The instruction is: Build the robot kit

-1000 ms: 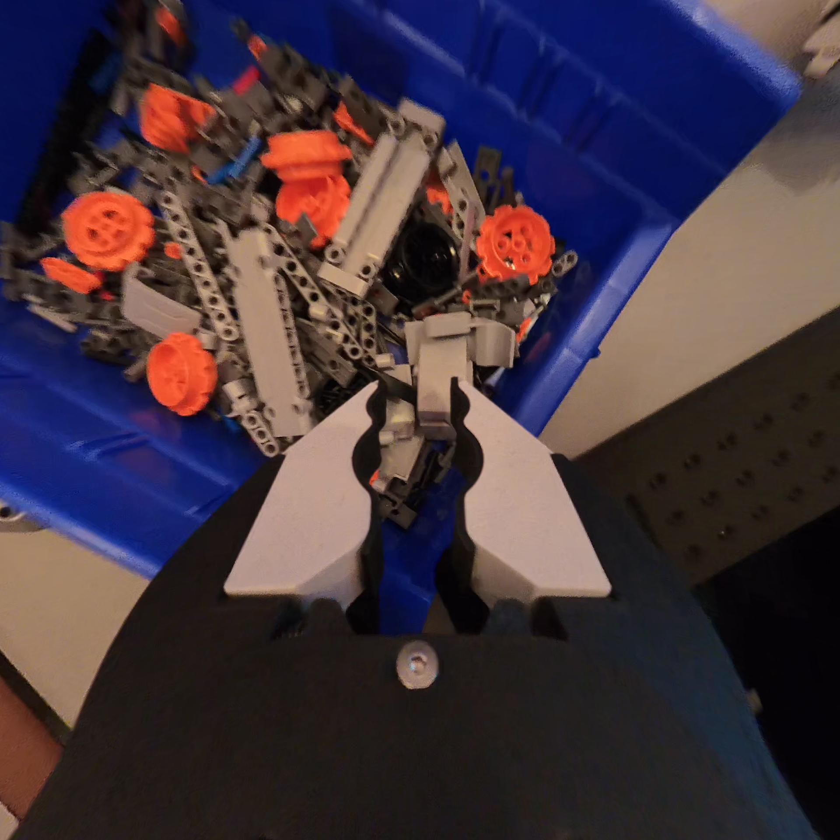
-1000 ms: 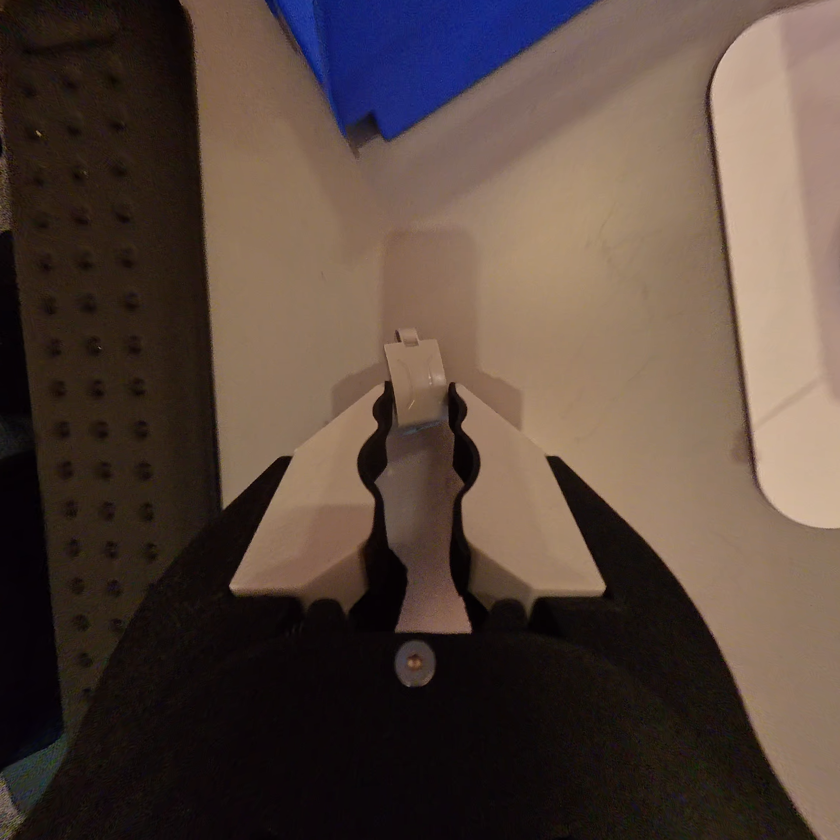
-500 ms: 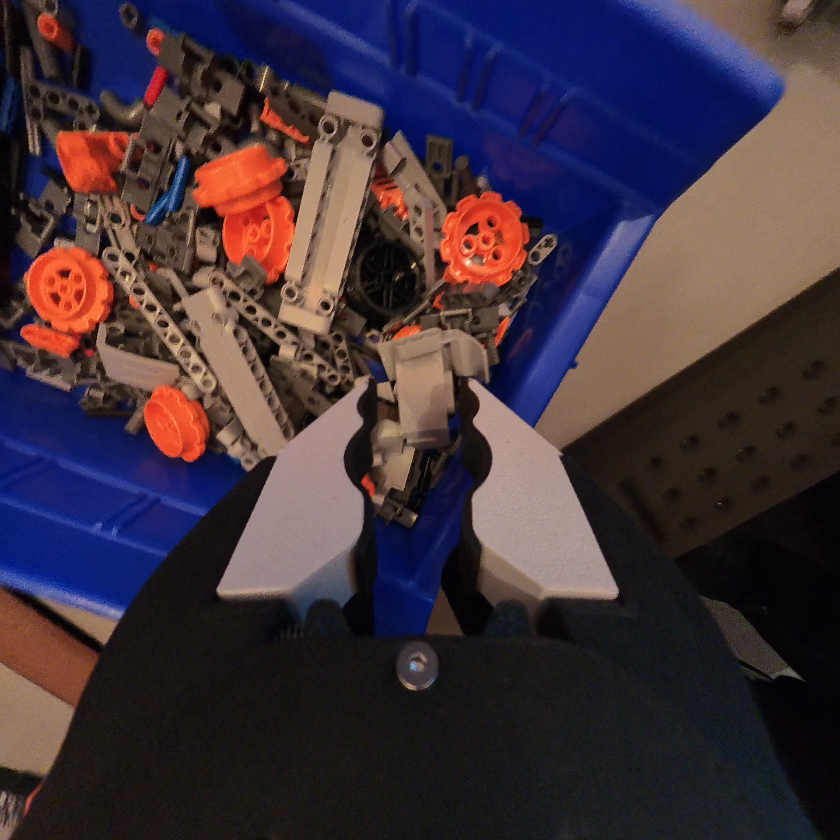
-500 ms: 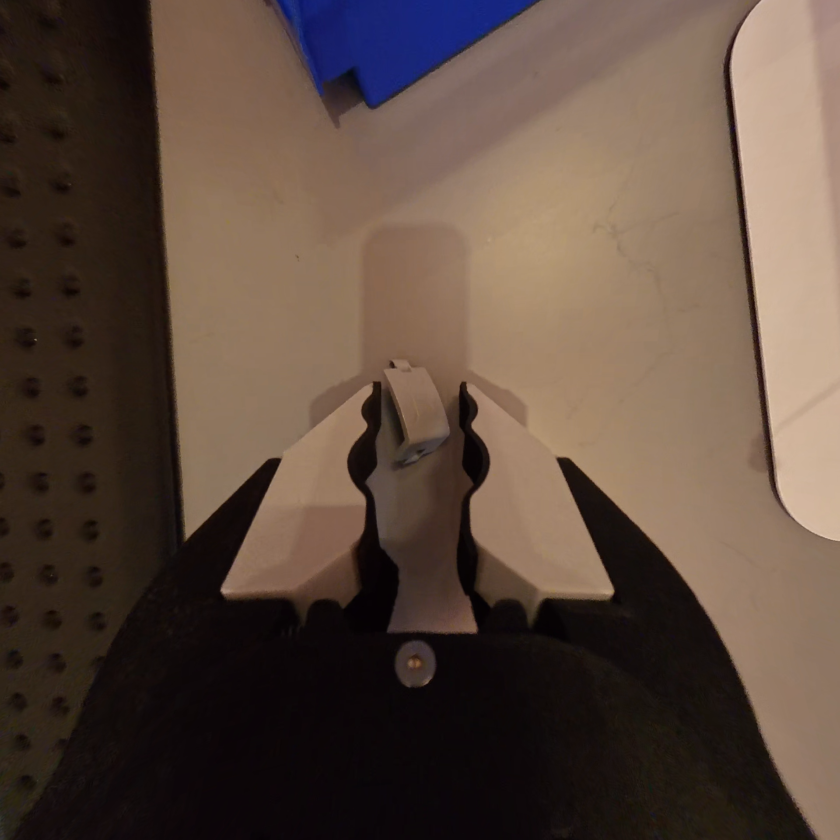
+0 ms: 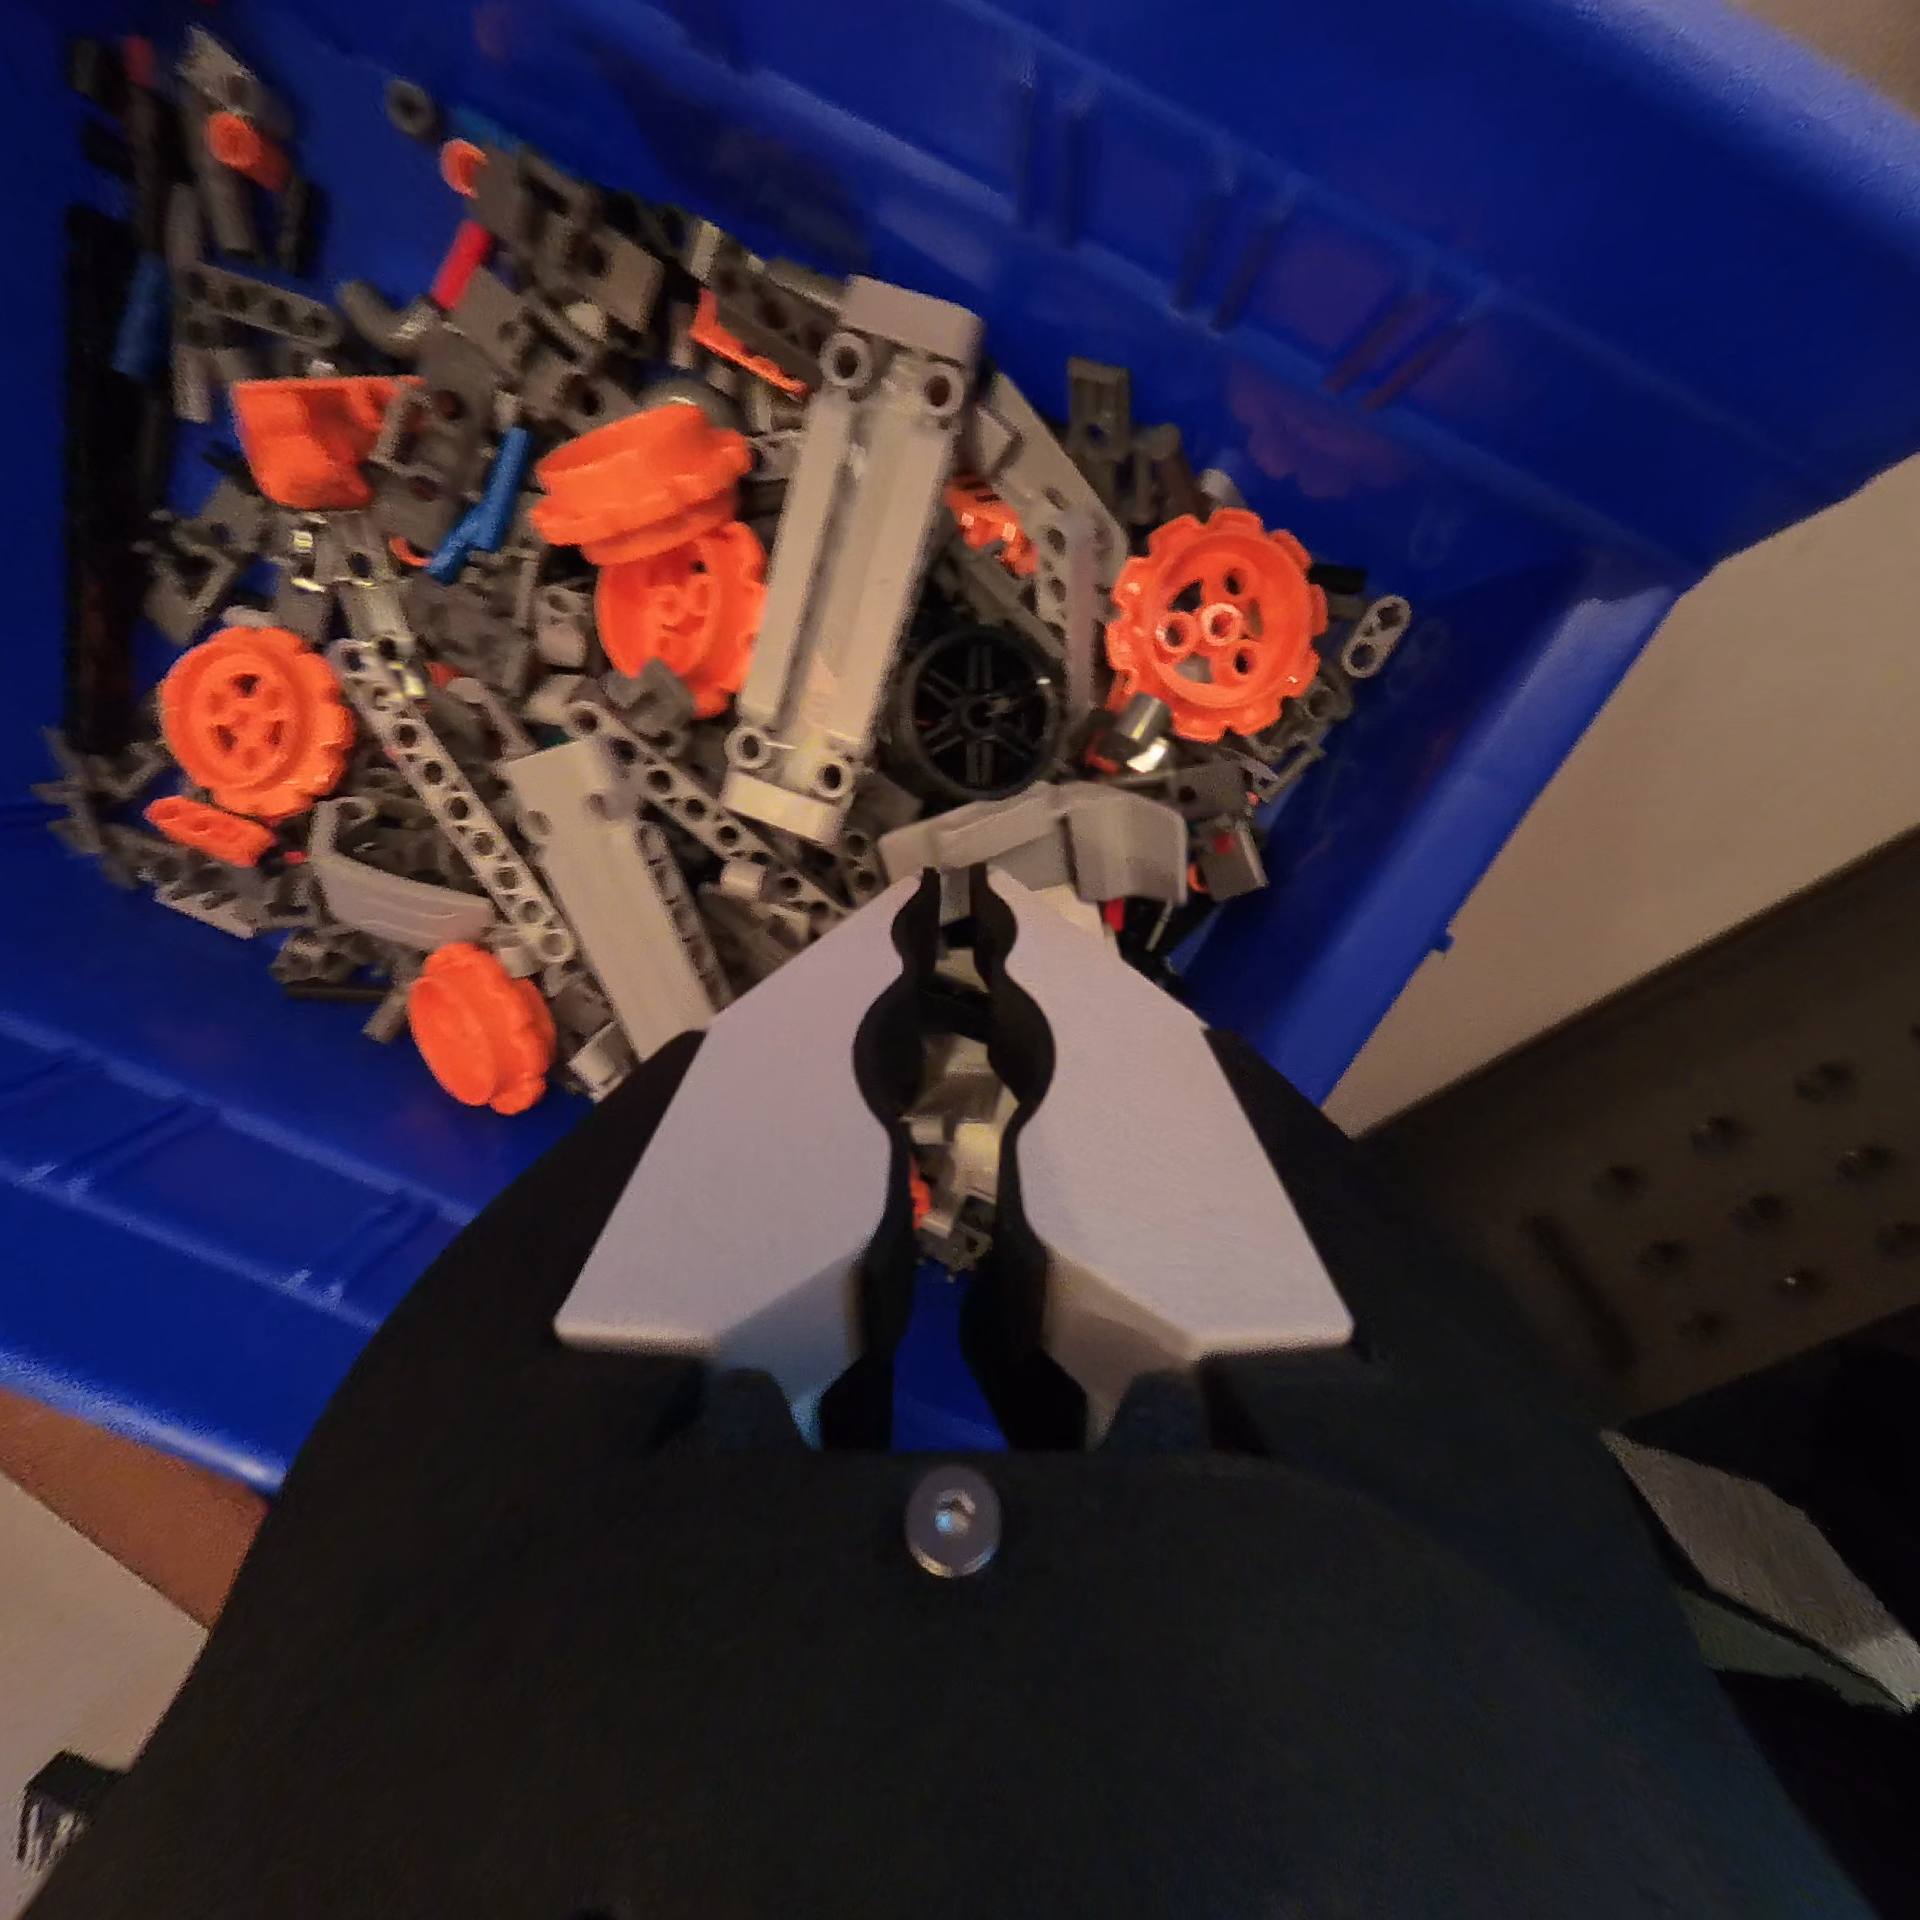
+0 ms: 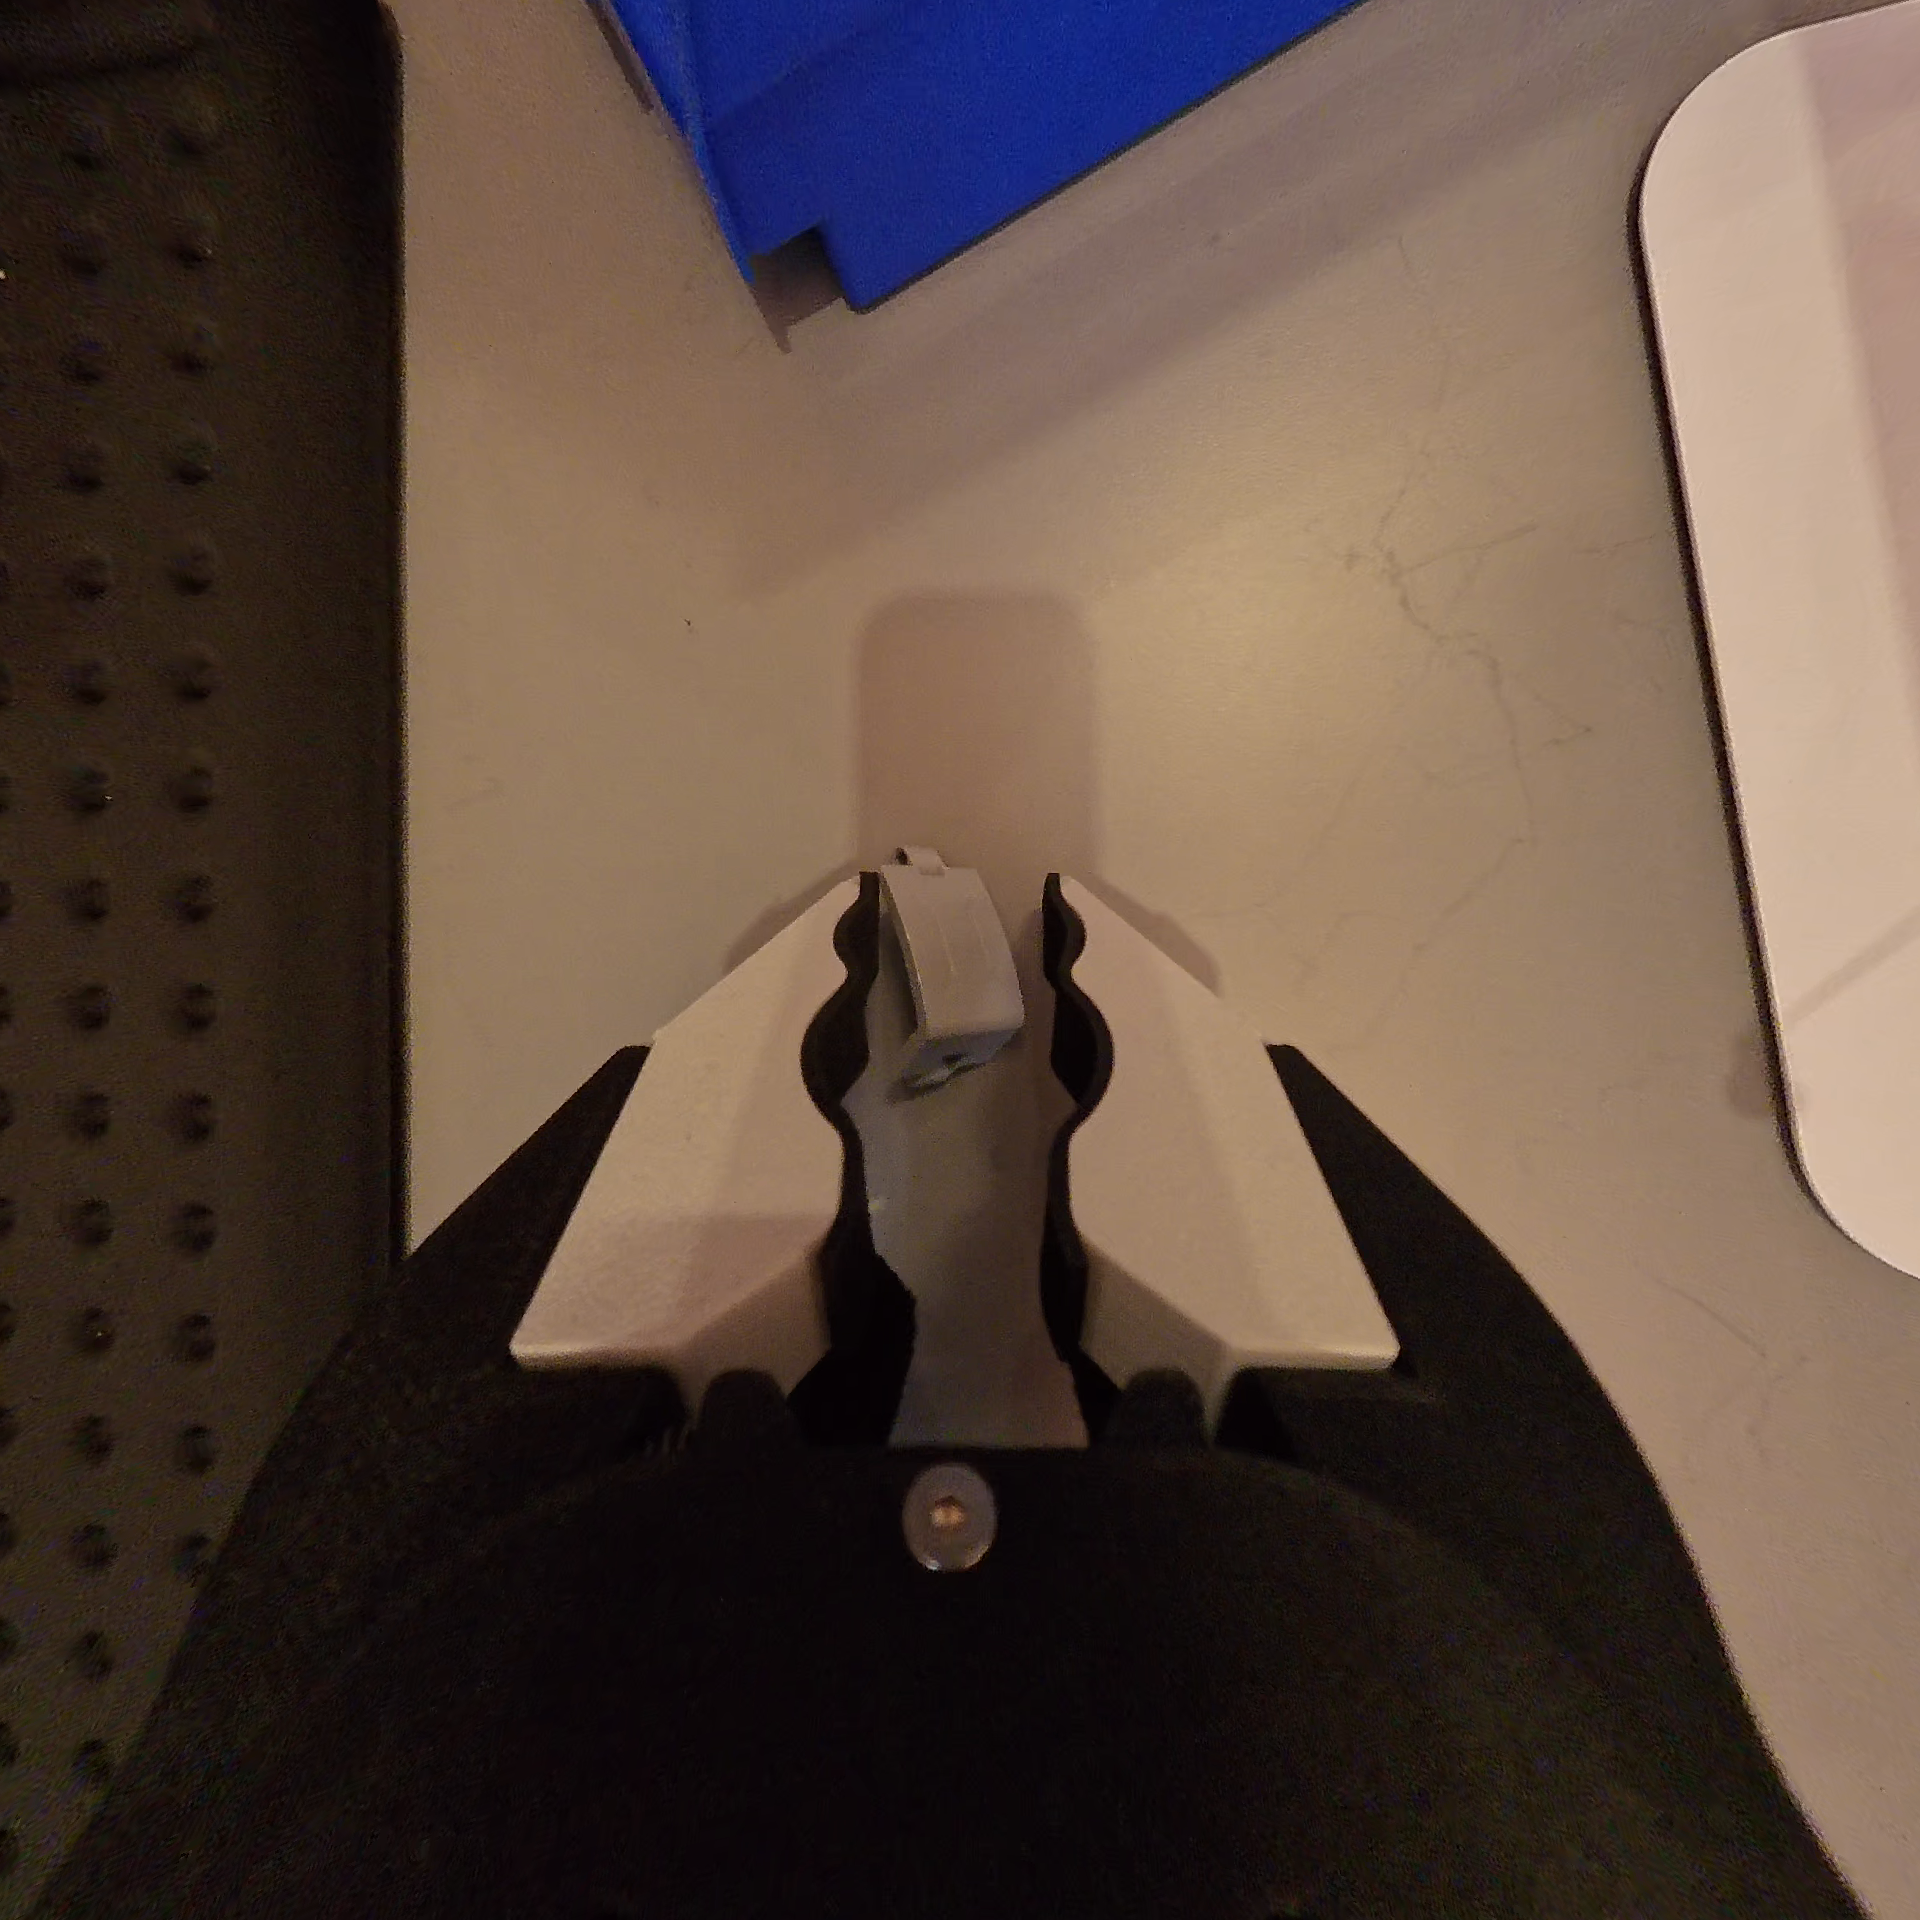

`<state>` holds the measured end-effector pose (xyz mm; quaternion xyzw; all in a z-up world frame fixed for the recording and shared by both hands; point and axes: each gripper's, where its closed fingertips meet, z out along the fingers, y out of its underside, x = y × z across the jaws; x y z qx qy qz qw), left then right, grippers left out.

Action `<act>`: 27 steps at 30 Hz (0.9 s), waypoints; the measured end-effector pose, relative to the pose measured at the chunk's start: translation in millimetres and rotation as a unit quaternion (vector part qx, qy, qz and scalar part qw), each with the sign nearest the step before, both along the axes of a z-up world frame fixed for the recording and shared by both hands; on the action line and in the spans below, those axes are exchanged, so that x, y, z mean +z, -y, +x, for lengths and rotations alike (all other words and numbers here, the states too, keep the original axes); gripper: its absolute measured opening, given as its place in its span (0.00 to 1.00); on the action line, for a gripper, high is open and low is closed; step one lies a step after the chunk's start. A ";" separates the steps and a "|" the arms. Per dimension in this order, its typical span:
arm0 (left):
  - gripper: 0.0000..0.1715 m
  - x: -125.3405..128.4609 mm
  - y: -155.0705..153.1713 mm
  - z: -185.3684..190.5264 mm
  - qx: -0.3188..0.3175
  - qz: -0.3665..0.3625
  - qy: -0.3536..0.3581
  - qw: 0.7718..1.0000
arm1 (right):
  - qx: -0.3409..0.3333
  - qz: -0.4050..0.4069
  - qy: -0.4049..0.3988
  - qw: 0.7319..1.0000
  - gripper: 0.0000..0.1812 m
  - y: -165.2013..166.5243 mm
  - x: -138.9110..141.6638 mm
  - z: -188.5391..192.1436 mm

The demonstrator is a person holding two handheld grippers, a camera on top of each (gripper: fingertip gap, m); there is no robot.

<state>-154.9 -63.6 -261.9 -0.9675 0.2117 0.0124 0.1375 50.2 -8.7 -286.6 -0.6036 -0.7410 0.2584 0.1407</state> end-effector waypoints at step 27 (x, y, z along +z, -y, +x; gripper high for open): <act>0.02 -17.8 46.0 -31.9 -0.043 -0.108 -0.097 0.988 | 0.009 -0.019 -0.007 1.000 0.15 2.5 -3.6 0.7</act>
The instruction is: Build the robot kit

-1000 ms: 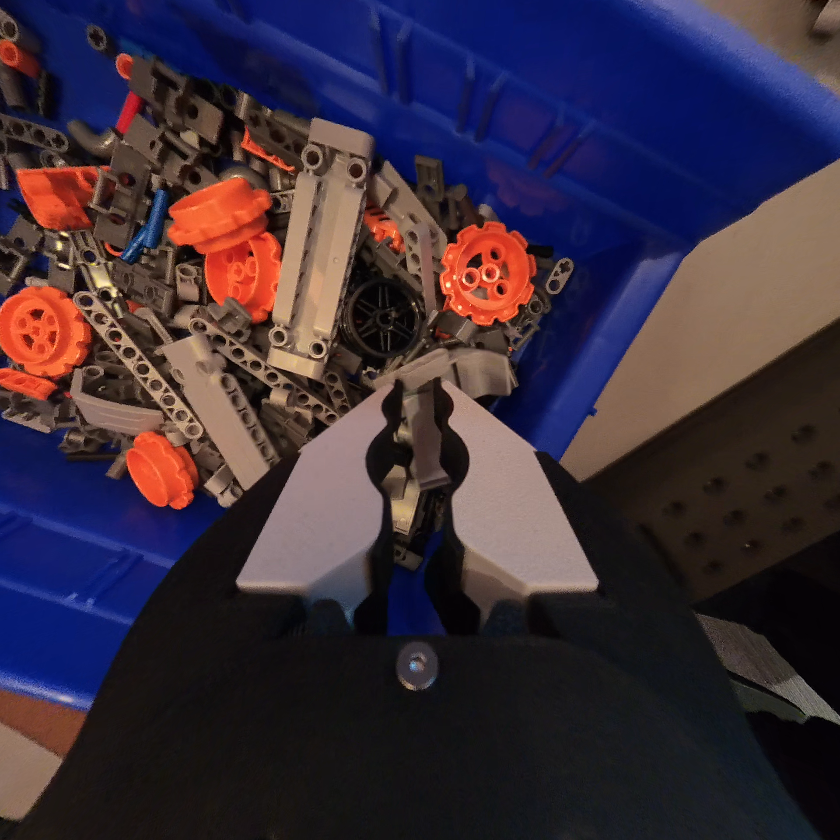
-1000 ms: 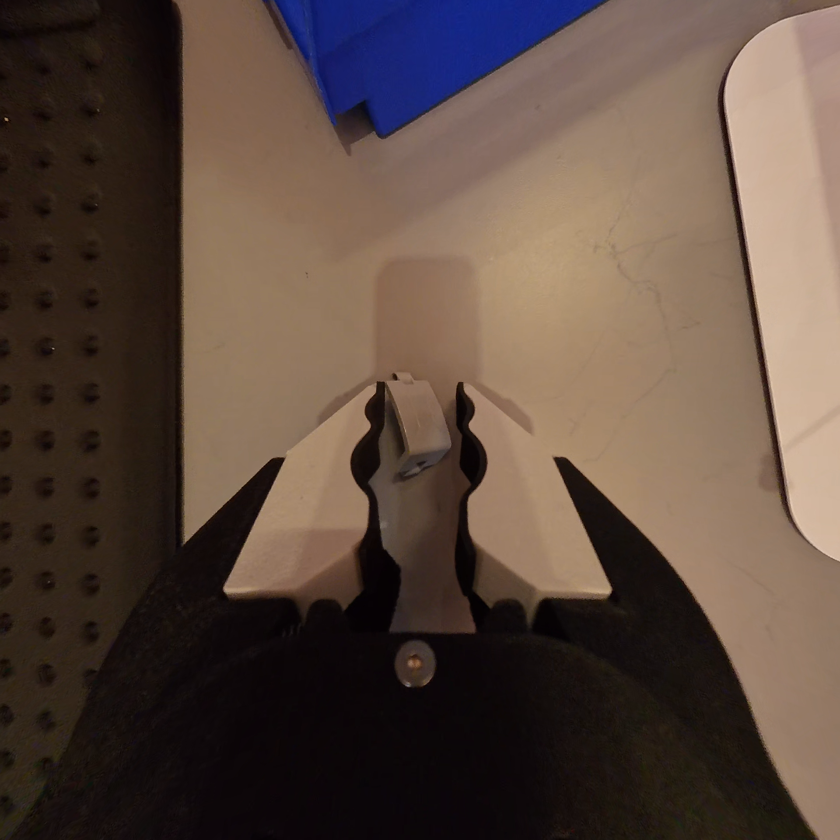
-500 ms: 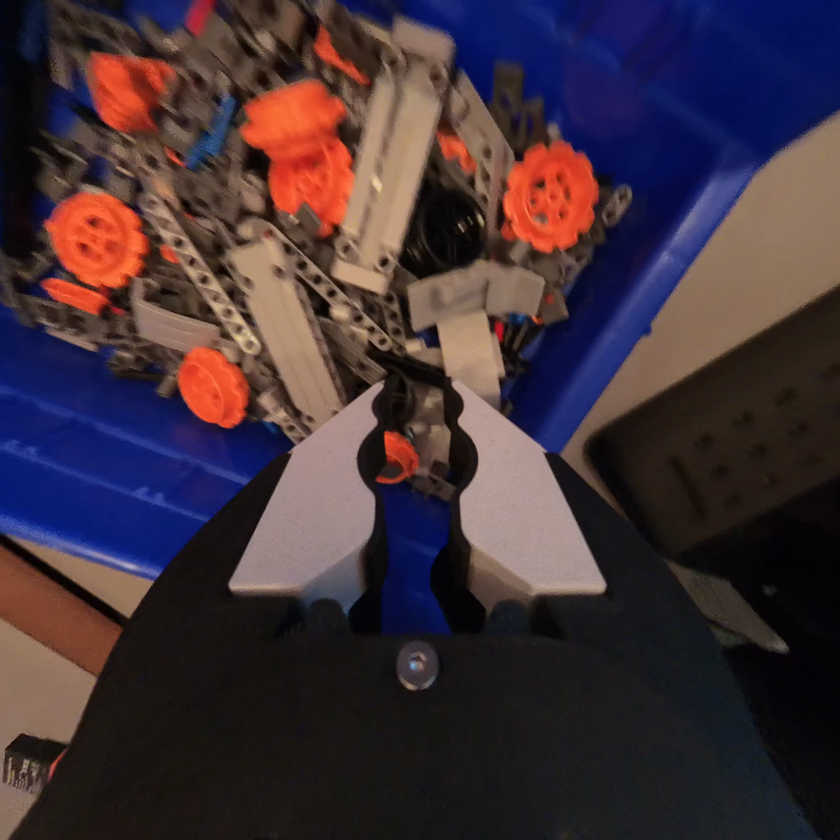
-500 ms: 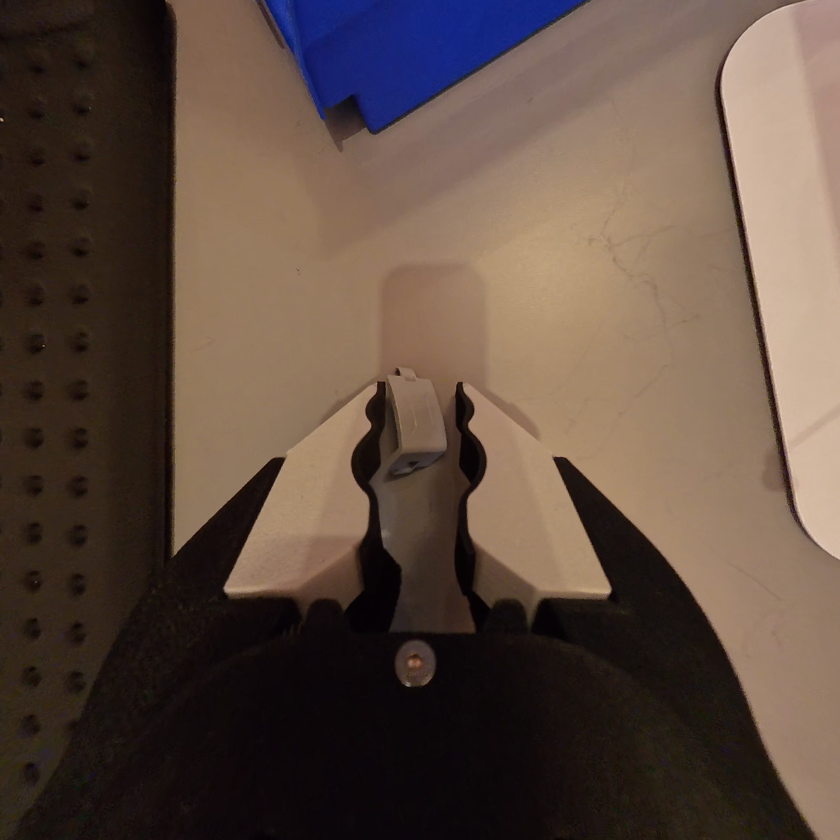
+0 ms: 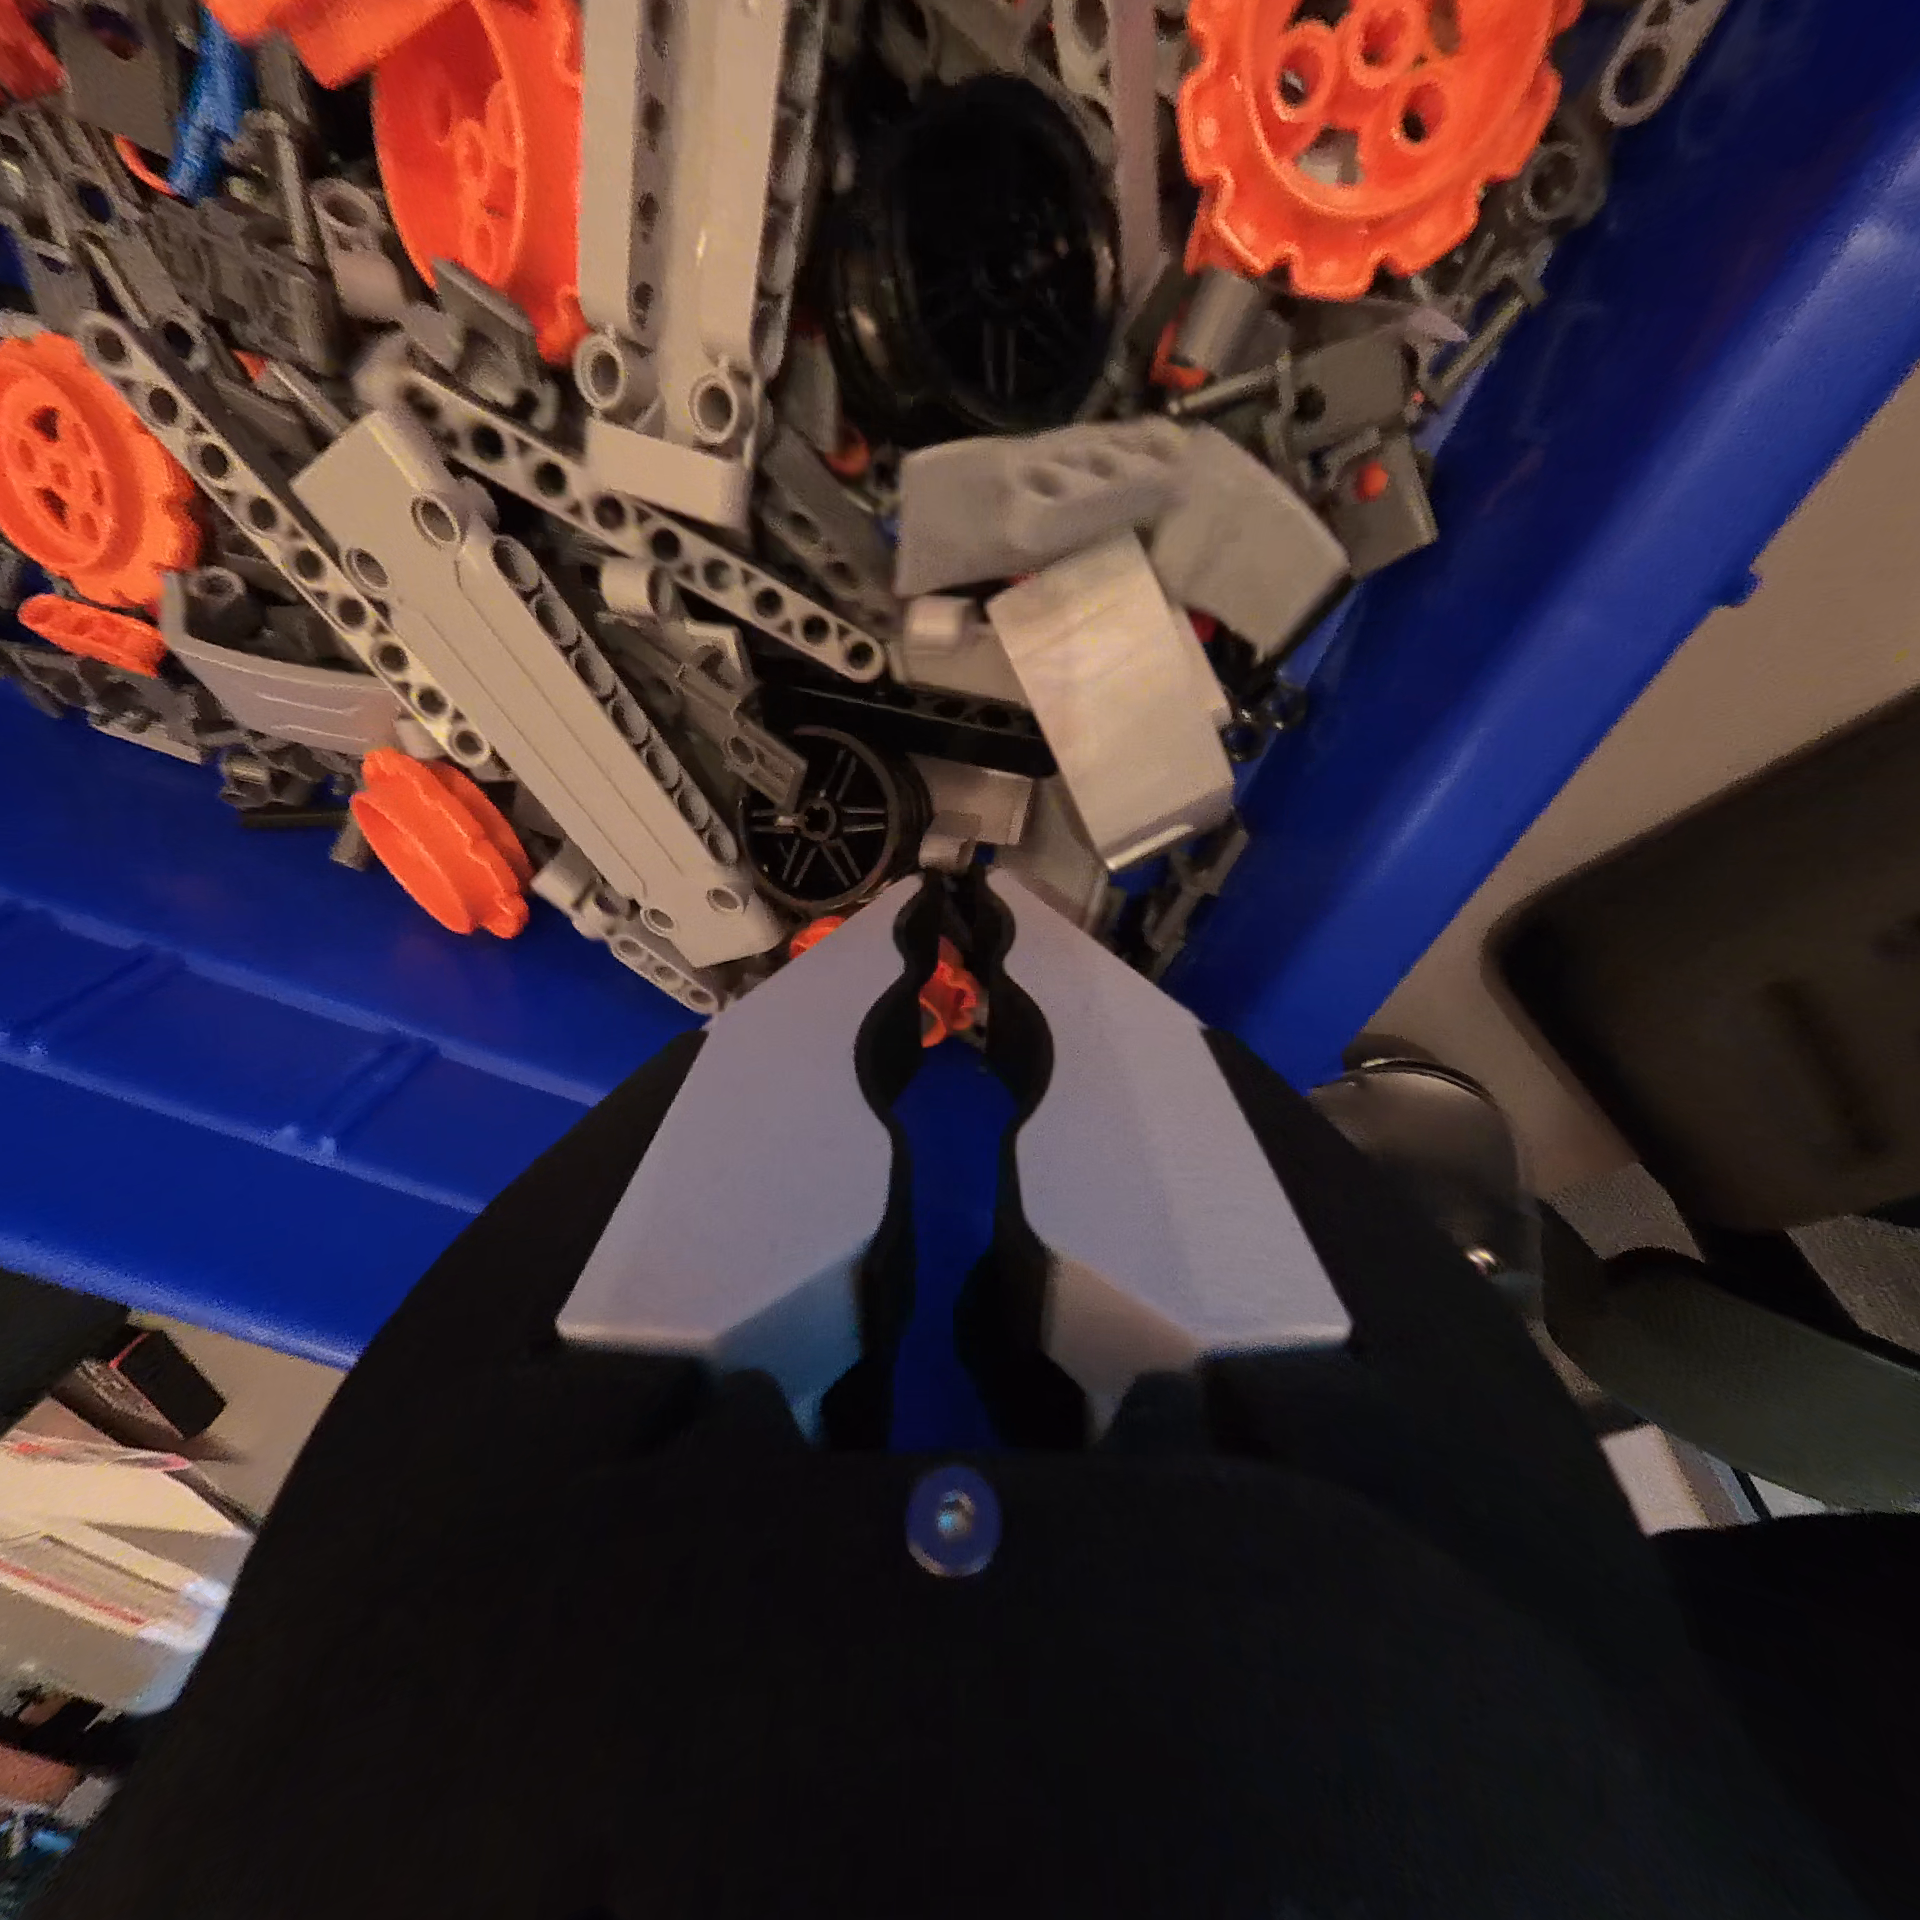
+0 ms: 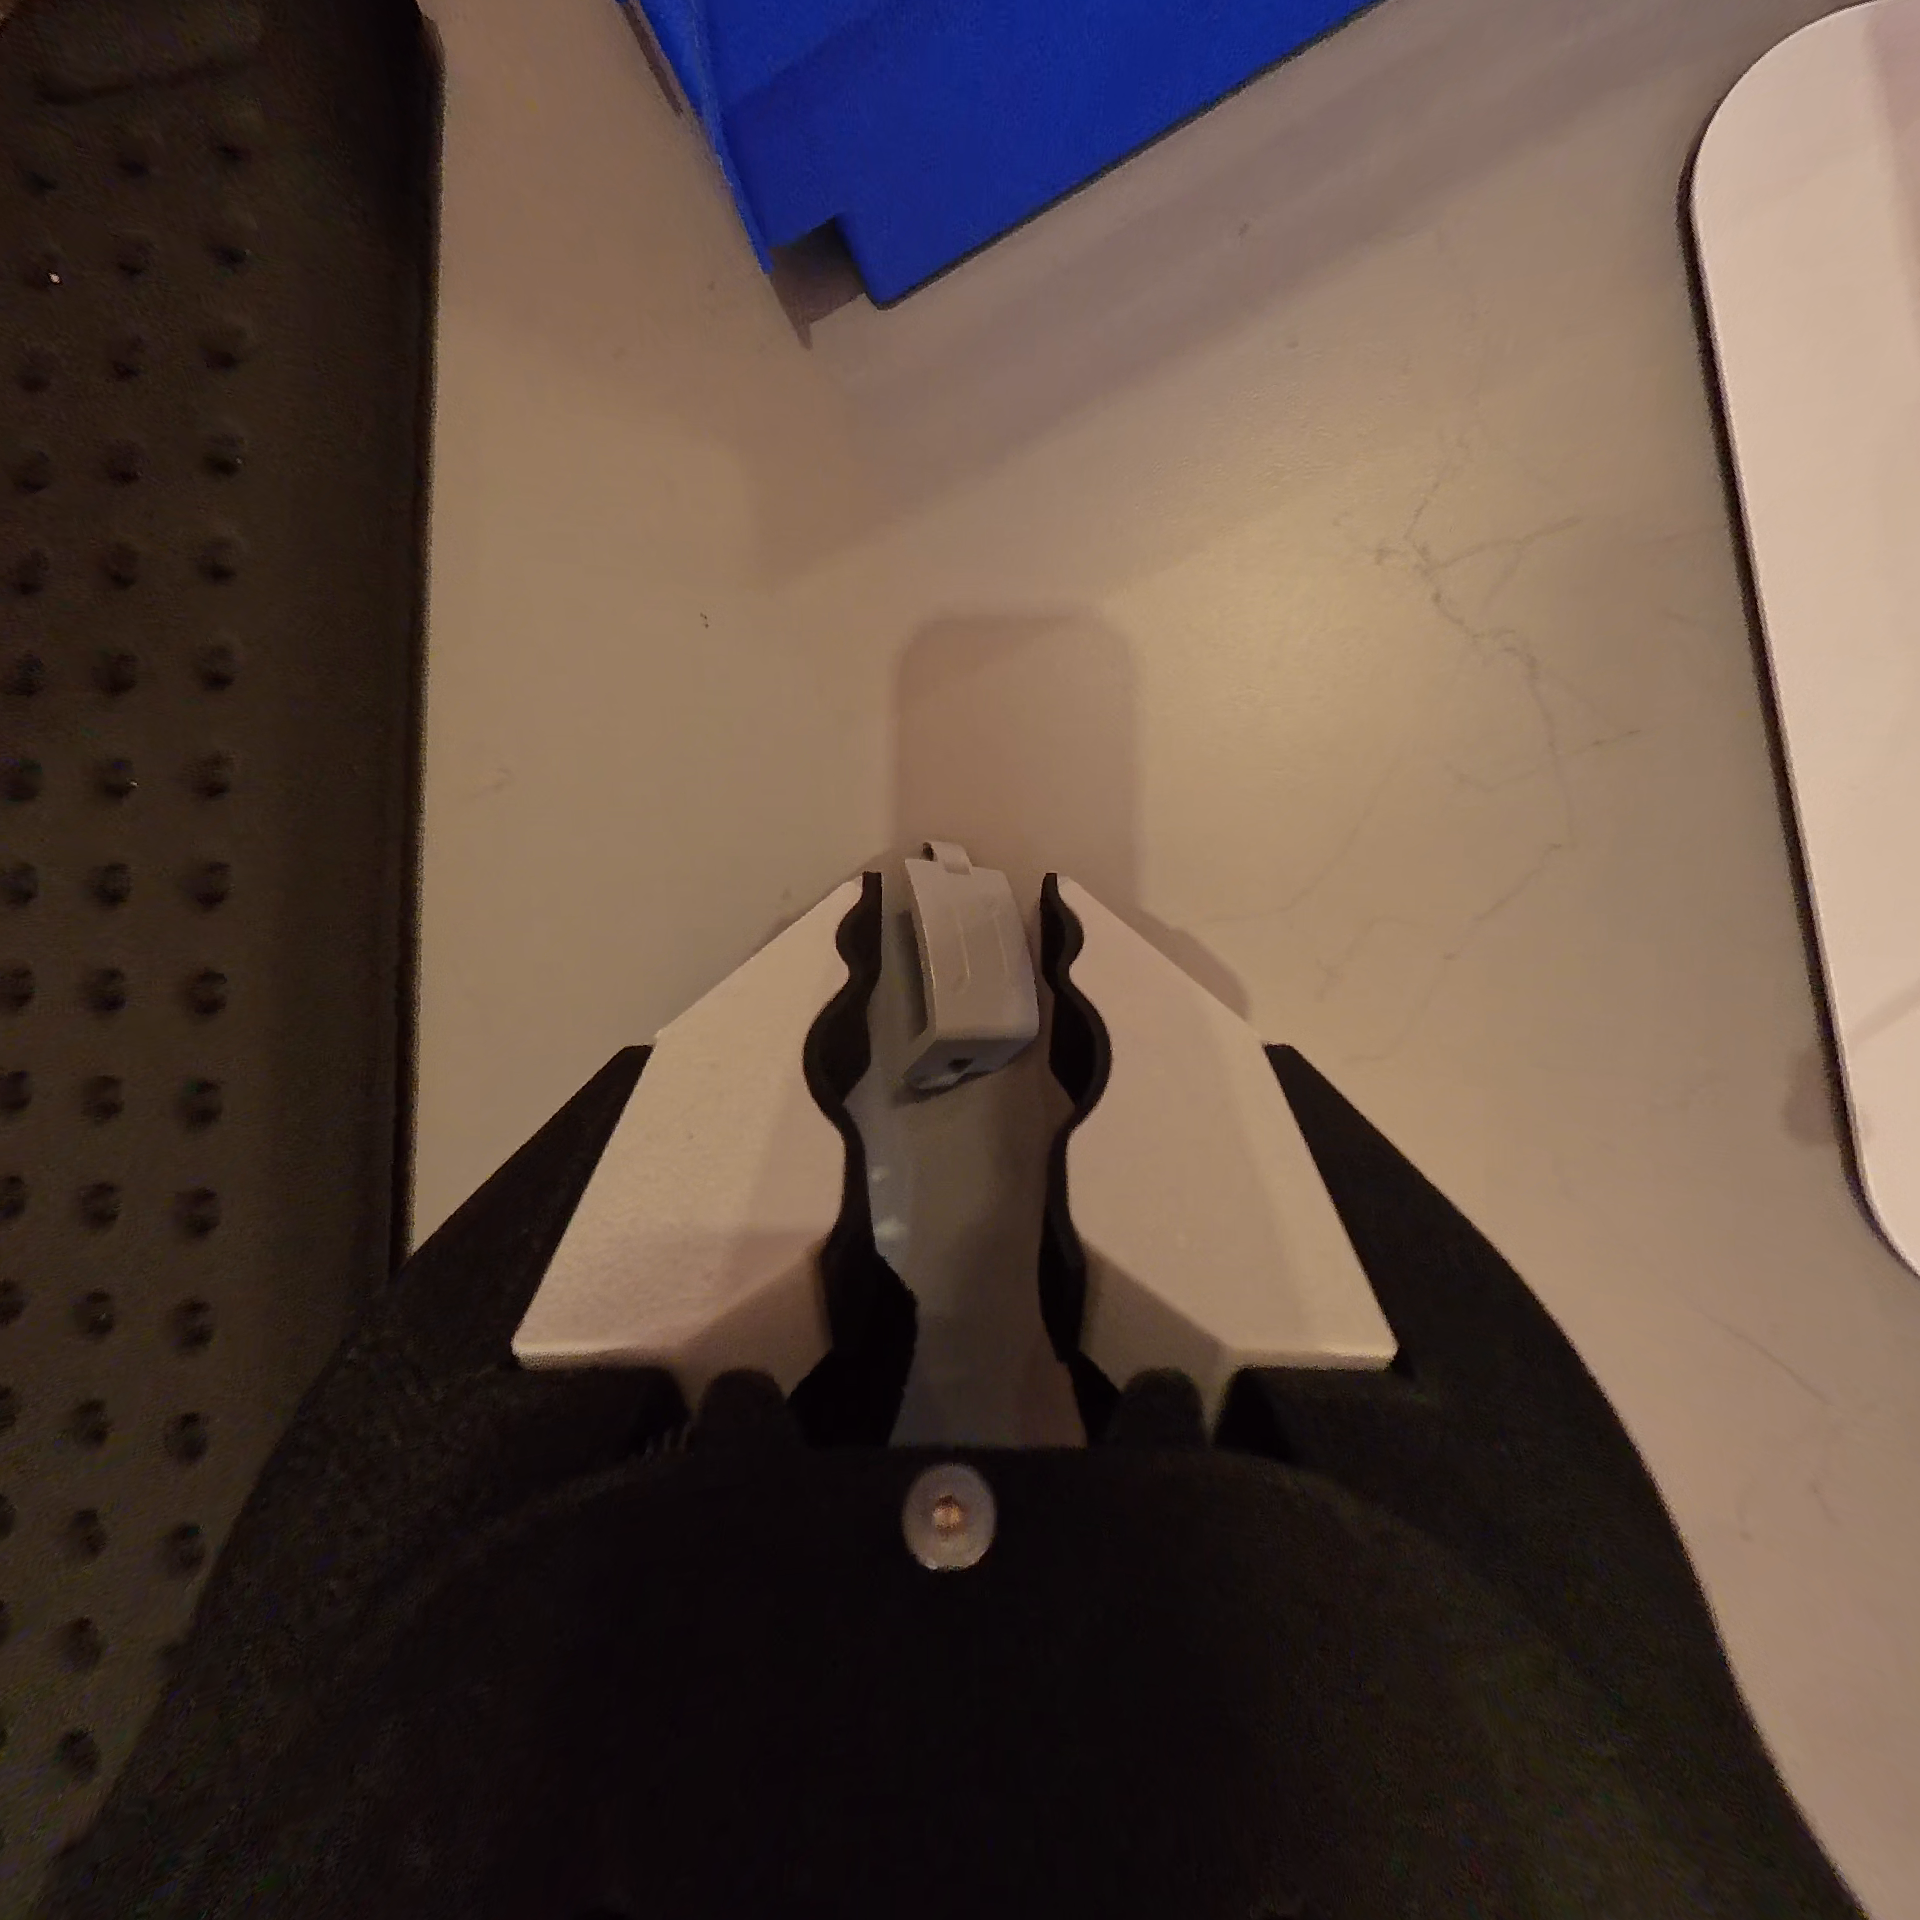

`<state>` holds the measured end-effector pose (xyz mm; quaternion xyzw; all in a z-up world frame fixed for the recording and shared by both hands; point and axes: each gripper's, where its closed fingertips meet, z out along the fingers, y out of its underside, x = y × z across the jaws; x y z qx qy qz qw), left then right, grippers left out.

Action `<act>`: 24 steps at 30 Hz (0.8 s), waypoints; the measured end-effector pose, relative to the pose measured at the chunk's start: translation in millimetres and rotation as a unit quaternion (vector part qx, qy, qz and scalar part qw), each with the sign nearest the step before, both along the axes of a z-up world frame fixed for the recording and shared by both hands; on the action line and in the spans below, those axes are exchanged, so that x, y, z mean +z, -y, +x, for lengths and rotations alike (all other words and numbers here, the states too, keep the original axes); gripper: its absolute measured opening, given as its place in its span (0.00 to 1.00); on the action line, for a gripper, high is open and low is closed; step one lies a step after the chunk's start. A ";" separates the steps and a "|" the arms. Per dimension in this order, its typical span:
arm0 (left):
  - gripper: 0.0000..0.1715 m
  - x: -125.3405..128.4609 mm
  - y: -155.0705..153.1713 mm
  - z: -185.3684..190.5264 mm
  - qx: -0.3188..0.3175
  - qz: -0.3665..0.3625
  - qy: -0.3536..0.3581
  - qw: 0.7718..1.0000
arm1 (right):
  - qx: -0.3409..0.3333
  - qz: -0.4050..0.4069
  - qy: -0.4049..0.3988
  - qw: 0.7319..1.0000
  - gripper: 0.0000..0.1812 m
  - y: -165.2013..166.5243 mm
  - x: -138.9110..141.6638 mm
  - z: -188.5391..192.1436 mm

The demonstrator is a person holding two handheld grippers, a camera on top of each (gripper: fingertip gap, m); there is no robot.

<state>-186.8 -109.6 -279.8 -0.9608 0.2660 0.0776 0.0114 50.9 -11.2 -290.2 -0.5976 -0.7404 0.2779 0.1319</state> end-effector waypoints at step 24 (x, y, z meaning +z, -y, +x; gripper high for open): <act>0.04 -7.5 17.3 11.4 -0.004 -0.061 0.040 0.997 | -0.004 -0.013 -0.013 1.000 0.15 -1.0 6.2 0.1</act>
